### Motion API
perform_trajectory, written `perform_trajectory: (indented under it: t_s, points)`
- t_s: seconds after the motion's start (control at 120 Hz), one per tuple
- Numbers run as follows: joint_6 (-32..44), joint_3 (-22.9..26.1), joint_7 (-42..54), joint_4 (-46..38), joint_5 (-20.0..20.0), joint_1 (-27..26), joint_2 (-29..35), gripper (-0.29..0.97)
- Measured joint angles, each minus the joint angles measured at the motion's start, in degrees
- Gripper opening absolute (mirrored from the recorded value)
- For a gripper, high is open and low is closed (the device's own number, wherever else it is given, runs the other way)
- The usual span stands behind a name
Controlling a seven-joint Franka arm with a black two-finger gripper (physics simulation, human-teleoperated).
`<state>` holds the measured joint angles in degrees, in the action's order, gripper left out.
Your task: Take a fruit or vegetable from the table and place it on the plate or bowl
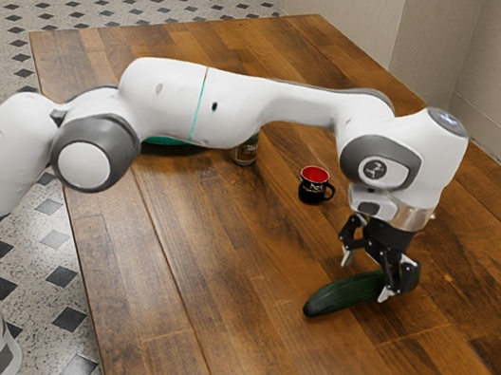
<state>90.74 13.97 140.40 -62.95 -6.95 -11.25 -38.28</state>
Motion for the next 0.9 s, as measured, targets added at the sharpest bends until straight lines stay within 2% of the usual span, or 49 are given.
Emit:
perform_trajectory:
  t_s: [0.3, 0.45, 0.608, 0.65, 0.817, 0.9]
  points:
    - [0.5, 0.0, 2.7, 0.0, 0.1, -0.1, -1.1, 0.65]
    - [0.9, 0.0, 3.3, 0.1, 0.3, 0.1, -1.7, 0.54]
    - [2.5, -1.0, 2.5, 0.0, 0.9, 0.1, -1.7, 0.30]
    - [3.1, -1.2, 2.1, 0.0, 1.4, 0.4, -1.7, 0.27]
    - [4.6, -1.3, 0.7, 0.1, 3.8, 1.8, -2.2, 0.42]
    - [5.2, -1.3, 0.0, 0.1, 4.5, 2.2, -2.2, 0.36]
